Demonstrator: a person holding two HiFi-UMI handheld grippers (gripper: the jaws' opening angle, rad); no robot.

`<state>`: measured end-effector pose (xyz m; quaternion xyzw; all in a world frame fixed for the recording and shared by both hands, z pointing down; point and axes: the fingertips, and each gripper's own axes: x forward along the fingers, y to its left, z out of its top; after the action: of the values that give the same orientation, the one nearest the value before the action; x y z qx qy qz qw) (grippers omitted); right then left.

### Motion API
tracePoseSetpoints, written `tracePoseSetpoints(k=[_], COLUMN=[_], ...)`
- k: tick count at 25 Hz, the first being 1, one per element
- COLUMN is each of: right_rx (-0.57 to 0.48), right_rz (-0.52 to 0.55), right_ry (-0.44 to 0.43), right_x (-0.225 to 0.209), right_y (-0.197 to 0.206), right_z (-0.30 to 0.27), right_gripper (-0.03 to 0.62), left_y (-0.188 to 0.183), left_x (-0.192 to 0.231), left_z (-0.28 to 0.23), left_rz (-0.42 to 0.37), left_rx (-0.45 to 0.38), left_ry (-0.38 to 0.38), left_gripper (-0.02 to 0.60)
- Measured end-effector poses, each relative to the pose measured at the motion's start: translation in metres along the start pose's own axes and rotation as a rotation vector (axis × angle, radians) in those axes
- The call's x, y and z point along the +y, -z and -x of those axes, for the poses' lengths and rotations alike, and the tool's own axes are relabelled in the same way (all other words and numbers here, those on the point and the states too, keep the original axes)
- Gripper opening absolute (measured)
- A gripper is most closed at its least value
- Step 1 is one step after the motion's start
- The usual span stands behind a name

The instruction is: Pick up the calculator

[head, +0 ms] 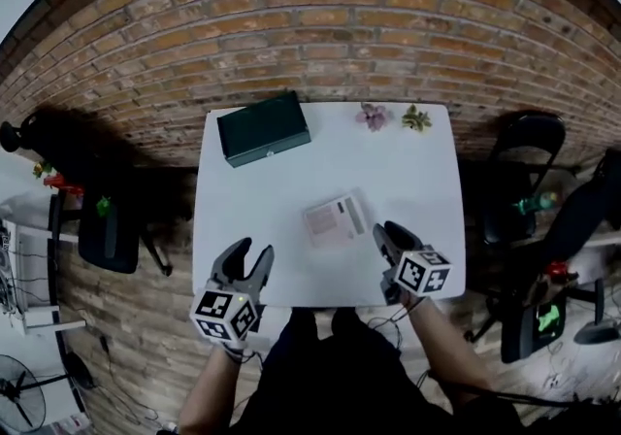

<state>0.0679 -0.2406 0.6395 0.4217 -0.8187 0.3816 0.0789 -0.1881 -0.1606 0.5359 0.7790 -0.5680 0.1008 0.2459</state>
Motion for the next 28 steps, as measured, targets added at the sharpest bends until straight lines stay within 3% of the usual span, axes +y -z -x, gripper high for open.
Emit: tracePoseSetpoints(k=[12,28], right_rx=[0.122,0.200], right_rz=[-0.094,-0.162], right_ry=[0.056,0.002], right_x=[-0.029,-0.016], right_y=[0.041,0.058], right_z=[-0.061,-0.107], right_gripper=[0.150,0.125], left_y=[0.007,0.017], left_x=[0.033,0.053], left_z=[-0.045,-0.048], left_rz=[0.025,0.046], left_rx=[0.106,0.139], left_ry=[0.045,0.031], left_gripper=[0.189,0.189])
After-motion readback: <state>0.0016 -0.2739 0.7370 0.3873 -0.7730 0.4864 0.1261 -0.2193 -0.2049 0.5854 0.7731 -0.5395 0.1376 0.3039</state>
